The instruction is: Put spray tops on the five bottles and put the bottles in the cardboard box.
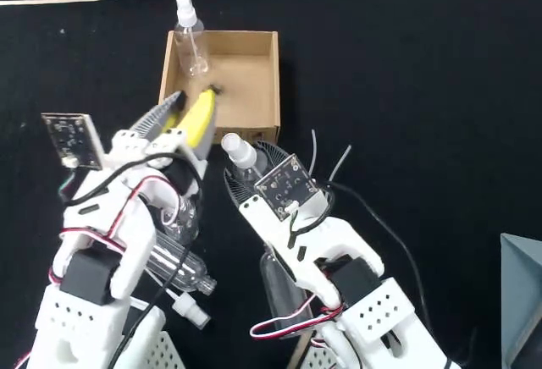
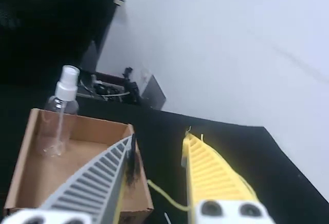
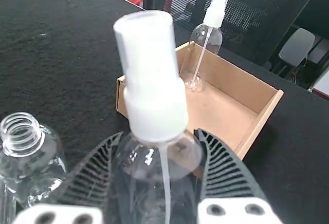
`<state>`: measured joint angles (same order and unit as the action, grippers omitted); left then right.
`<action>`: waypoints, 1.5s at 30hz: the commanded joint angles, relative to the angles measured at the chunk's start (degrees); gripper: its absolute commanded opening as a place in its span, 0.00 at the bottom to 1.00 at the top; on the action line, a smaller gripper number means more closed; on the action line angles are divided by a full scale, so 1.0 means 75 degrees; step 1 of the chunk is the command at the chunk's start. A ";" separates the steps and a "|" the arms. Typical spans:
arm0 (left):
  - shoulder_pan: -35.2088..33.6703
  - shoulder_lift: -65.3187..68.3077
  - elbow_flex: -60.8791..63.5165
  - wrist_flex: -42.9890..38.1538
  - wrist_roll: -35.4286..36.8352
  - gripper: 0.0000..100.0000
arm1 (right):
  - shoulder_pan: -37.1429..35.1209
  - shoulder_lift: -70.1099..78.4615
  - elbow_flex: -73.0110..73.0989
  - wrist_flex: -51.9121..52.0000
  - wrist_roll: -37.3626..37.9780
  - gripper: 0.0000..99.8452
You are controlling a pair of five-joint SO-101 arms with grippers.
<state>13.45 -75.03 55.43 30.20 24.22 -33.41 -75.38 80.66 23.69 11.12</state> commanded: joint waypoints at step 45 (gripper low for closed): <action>0.1061 -0.0059 0.1096 -0.0141 -0.2426 0.15 | 0.0434 -0.0240 -0.0287 -0.0211 -0.0012 0.10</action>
<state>19.78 -75.03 64.40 30.11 6.73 -33.32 -75.38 80.66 23.69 11.12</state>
